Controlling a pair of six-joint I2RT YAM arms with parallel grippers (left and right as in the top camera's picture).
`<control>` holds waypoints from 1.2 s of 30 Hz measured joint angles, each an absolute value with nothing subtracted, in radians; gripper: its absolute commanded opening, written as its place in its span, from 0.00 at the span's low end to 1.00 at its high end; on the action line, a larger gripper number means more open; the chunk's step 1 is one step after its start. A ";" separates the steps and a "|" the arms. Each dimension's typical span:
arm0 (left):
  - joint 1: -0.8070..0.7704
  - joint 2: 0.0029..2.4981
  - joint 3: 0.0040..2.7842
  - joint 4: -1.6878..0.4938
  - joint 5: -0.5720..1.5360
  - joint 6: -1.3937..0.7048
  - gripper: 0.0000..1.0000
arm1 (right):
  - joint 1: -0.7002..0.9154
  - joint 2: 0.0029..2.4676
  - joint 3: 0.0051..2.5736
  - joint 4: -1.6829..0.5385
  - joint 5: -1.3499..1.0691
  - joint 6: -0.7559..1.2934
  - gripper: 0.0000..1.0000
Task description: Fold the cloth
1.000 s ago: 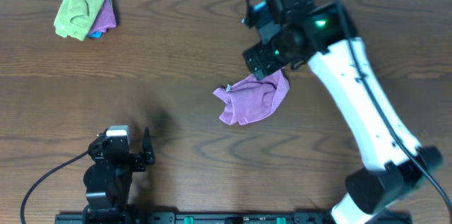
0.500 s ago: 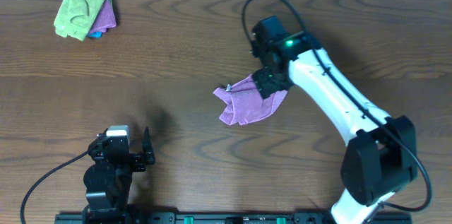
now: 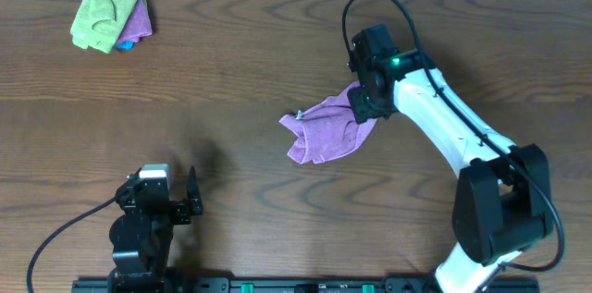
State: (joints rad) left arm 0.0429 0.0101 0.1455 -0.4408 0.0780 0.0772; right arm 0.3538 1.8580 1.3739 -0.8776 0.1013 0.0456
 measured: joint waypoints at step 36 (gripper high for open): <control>0.043 0.010 0.146 -0.441 0.078 0.078 0.95 | 0.397 1.935 2.257 -1.159 0.163 0.017 0.01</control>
